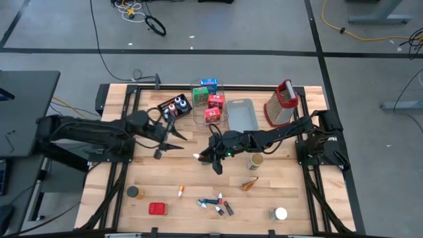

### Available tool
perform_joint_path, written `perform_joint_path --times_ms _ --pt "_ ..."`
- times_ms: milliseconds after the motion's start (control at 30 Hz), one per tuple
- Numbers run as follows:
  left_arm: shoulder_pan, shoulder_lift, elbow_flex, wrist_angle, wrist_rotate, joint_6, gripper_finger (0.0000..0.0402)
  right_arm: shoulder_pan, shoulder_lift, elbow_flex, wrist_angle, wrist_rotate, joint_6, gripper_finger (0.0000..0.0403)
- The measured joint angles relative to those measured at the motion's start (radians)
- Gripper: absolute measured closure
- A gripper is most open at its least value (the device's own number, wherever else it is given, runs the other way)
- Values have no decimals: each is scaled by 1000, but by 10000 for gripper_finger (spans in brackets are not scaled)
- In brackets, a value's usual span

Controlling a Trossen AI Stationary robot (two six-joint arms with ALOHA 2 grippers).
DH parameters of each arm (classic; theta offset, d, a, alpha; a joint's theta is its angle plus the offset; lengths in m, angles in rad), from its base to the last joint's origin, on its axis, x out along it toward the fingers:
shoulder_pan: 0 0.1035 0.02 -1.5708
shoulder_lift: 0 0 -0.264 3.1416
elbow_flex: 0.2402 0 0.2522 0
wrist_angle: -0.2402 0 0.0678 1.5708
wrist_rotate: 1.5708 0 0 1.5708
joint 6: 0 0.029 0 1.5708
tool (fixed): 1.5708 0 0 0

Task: Pick & Place Kitchen Items
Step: Put the right small yellow food coloring bottle into the black bin

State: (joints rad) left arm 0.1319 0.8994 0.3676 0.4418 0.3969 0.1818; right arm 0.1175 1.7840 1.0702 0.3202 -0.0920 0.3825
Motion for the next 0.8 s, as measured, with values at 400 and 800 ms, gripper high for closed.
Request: perform_joint_path --times_ms 400,800 --pt "-66 280 0 287 20 19 223 -3 0 0 19 -6 -7 307" --pt "-86 359 0 395 18 19 223 -33 0 0 61 -37 -7 307"
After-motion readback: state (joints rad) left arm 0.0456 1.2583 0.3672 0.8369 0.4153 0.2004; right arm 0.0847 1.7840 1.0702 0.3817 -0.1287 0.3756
